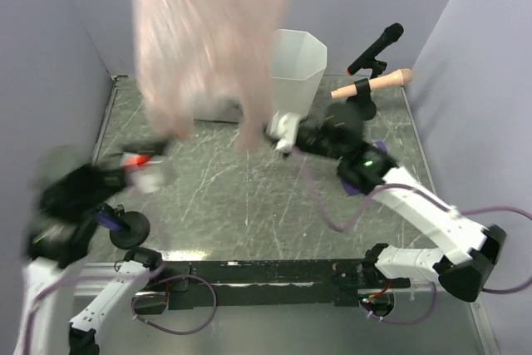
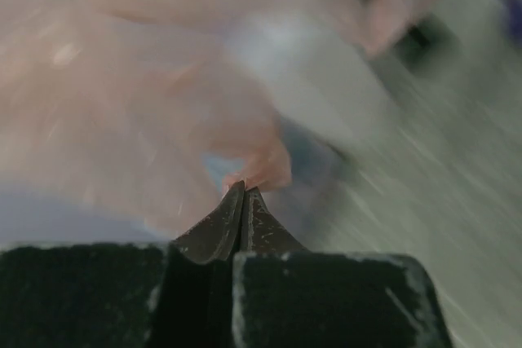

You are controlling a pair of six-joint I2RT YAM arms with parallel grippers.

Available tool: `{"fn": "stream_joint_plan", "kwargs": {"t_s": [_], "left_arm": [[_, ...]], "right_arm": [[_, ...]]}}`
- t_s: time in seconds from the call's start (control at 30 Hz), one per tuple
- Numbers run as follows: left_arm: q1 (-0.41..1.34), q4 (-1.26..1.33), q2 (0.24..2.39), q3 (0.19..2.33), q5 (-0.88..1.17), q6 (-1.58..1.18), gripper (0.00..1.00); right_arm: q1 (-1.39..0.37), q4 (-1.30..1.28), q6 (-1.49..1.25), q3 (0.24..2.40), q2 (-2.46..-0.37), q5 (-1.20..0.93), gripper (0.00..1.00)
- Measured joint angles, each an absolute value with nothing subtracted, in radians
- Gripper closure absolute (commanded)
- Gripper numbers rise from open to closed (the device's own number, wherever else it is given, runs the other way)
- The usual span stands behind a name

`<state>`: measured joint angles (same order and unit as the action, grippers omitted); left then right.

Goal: Put the trash bags into the trash bin

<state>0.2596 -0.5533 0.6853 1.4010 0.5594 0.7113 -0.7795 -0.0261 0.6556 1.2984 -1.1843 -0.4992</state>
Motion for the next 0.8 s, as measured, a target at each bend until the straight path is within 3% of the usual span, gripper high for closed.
{"fn": "stream_joint_plan", "kwargs": {"t_s": [0.13, 0.2, 0.27, 0.37, 0.53, 0.8], "left_arm": [[0.256, -0.995, 0.684, 1.005, 0.604, 0.907, 0.99], [0.255, -1.122, 0.652, 0.944, 0.62, 0.881, 1.0], [0.257, -1.126, 0.583, 0.967, 0.643, 0.812, 0.99], [0.26, -1.063, 0.53, 1.074, 0.666, 0.671, 0.99], [0.261, -0.847, 0.635, 1.191, 0.572, 0.448, 0.99], [0.26, -0.438, 0.957, 1.478, 0.099, 0.299, 0.99]], "right_arm": [[-0.758, -0.297, 0.74, 0.903, -1.121, -0.567, 1.0], [-0.762, -0.458, 0.74, 0.773, -1.05, -0.598, 1.0], [-0.774, -0.508, 0.717, 0.778, -0.984, -0.616, 1.0], [-0.781, -0.463, 0.638, 0.952, -0.942, -0.614, 1.0], [-0.773, -0.213, 0.507, 1.195, -1.019, -0.511, 1.0], [-0.733, 0.067, 0.469, 1.617, -1.406, -0.295, 1.0]]}}
